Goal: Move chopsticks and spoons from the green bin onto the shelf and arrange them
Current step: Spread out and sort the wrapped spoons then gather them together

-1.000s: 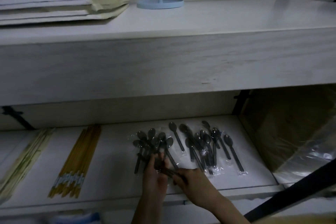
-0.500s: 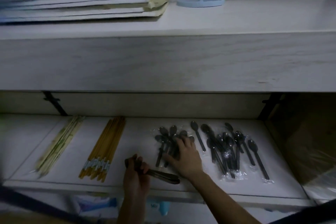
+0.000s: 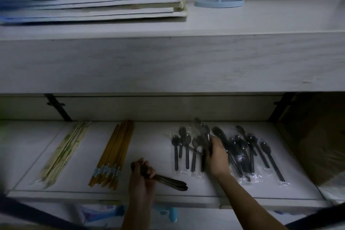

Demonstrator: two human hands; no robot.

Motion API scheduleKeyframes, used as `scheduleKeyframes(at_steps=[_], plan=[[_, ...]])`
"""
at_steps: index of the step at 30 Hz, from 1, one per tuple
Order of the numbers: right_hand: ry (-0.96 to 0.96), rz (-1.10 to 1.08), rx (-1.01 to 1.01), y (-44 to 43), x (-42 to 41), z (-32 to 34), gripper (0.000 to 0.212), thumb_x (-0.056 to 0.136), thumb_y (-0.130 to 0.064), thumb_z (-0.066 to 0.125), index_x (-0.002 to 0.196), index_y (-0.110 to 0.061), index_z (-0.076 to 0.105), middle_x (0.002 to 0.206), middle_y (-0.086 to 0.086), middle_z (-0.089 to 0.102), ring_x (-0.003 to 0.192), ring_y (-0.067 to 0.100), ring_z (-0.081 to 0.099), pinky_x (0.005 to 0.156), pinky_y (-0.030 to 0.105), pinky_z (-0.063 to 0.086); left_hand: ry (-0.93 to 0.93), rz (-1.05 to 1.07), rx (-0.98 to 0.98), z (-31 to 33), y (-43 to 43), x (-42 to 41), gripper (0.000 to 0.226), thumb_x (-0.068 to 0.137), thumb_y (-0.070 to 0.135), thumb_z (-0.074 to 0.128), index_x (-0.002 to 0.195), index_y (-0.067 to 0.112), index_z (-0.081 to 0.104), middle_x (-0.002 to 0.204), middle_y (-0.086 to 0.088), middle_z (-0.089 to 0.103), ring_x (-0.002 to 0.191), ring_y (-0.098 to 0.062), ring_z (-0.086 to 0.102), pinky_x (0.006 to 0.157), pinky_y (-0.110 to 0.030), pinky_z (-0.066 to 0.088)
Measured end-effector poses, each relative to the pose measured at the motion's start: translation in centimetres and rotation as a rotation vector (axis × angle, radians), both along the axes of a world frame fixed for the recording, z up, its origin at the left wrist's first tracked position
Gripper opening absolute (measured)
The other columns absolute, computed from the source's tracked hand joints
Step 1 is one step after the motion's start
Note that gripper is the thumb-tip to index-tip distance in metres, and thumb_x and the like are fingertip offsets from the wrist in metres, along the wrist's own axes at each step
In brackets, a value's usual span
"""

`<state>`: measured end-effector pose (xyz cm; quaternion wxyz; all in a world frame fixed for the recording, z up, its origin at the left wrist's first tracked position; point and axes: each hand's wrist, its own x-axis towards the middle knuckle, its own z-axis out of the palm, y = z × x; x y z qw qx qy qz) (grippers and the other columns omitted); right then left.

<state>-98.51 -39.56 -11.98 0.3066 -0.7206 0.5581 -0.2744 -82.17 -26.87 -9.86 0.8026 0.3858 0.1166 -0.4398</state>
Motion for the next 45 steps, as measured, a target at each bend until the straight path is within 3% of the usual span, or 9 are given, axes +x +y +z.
scheduleKeyframes(at_steps=[7,13,17,21,26,32,38,42,45], plan=[[0.288,-0.170,-0.080,-0.3,-0.9,0.1,0.064,0.088,-0.029,0.057,0.142,-0.006,0.032,0.147,0.015,0.037,0.135,0.032,0.035,0.115,0.043,0.027,-0.006,-0.060,-0.011,-0.1,0.0,0.5,0.024,0.099,0.024,0.037,0.082,0.014,0.051,0.070,0.000,0.046,0.036,-0.004,0.040,0.033,-0.013,0.036],[0.473,-0.041,0.078,0.5,-2.8,-1.7,0.065,0.097,-0.048,0.027,0.150,-0.014,0.010,0.159,0.007,0.004,0.147,0.023,0.002,0.120,0.038,0.003,-0.018,-0.162,0.059,0.0,-0.3,0.5,0.024,0.099,0.024,0.037,0.082,0.013,0.051,0.069,-0.001,0.045,0.037,-0.004,0.038,0.034,-0.013,0.035],[0.385,-0.159,-0.017,1.0,-4.1,-1.1,0.056,0.095,-0.044,0.037,0.145,-0.019,0.028,0.156,0.004,0.022,0.144,0.023,0.018,0.118,0.042,0.013,-0.017,-0.200,0.064,-0.4,-0.7,0.4,0.025,0.100,0.024,0.036,0.082,0.013,0.050,0.070,-0.002,0.045,0.035,-0.004,0.038,0.033,-0.013,0.034],[0.451,-0.269,0.065,1.5,-5.8,-1.4,0.063,0.096,-0.048,0.033,0.149,-0.018,0.015,0.158,0.006,0.011,0.146,0.026,0.007,0.119,0.042,0.007,-0.038,-0.219,0.069,-0.6,-1.1,0.1,0.026,0.100,0.023,0.035,0.082,0.013,0.051,0.069,-0.002,0.044,0.033,-0.004,0.038,0.033,-0.013,0.034],[0.297,-0.126,-0.031,1.7,-5.4,-1.4,0.053,0.092,-0.025,0.051,0.142,-0.021,0.033,0.141,0.006,0.045,0.129,0.020,0.039,0.109,0.033,0.035,-0.022,-0.245,0.072,-0.6,-1.8,-0.5,0.026,0.100,0.024,0.034,0.082,0.013,0.049,0.070,-0.002,0.043,0.031,-0.003,0.038,0.032,-0.012,0.033],[0.399,-0.113,-0.011,1.5,-5.9,-1.4,0.076,0.079,-0.073,0.026,0.143,-0.032,0.030,0.154,-0.001,0.024,0.142,0.024,0.017,0.117,0.039,0.011,-0.008,-0.262,0.055,-1.0,-2.3,-0.4,0.028,0.101,0.023,0.032,0.081,0.012,0.048,0.071,-0.002,0.040,0.030,-0.003,0.036,0.031,-0.011,0.031],[0.336,-0.195,-0.015,0.7,-6.9,-1.6,0.048,0.094,-0.029,0.047,0.140,-0.019,0.038,0.145,0.006,0.040,0.129,0.022,0.038,0.108,0.033,0.034,-0.038,-0.275,0.076,-1.3,-2.3,0.1,0.029,0.101,0.024,0.031,0.081,0.012,0.047,0.071,-0.003,0.040,0.029,-0.003,0.036,0.031,-0.011,0.029],[0.403,-0.323,-0.028,0.4,-6.4,-0.4,0.046,0.094,-0.027,0.046,0.139,-0.015,0.039,0.148,0.010,0.035,0.135,0.029,0.032,0.113,0.041,0.025,-0.086,-0.332,0.133,-1.3,-2.4,1.3,0.027,0.101,0.024,0.032,0.082,0.012,0.048,0.071,-0.003,0.041,0.030,-0.003,0.038,0.031,-0.011,0.030],[0.117,-0.234,-0.142,2.2,-4.0,1.2,0.030,0.095,-0.022,0.047,0.124,-0.016,0.054,0.128,0.006,0.054,0.116,0.018,0.052,0.099,0.030,0.040,-0.158,-0.405,0.146,-0.6,-2.8,2.6,0.026,0.100,0.021,0.032,0.084,0.010,0.049,0.071,-0.005,0.043,0.033,-0.005,0.040,0.032,-0.013,0.033]])
